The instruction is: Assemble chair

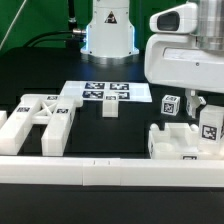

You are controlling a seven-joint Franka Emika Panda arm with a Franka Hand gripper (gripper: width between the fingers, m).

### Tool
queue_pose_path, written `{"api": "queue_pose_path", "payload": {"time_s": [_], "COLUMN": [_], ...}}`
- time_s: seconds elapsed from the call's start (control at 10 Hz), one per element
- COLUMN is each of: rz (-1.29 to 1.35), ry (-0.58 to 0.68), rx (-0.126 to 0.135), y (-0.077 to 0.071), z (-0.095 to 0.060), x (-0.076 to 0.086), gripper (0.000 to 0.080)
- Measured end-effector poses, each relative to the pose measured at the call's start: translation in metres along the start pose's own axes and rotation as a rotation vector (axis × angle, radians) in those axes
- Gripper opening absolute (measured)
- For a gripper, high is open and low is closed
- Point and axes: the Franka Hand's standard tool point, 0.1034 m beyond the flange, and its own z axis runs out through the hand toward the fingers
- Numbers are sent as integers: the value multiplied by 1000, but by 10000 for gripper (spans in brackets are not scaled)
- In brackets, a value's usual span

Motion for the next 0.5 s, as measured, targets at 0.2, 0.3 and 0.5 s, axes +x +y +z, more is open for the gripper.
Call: {"api": "queue_pose_path", "payload": {"time_s": [0.2,0.3,0.5], "rz": [159,273,487], "ry": [-5,-12,-29], "rx": [8,14,5], "y": [0,0,0], "z": [0,0,0], "x": [0,0,-3], "gripper": [287,287,287]}}
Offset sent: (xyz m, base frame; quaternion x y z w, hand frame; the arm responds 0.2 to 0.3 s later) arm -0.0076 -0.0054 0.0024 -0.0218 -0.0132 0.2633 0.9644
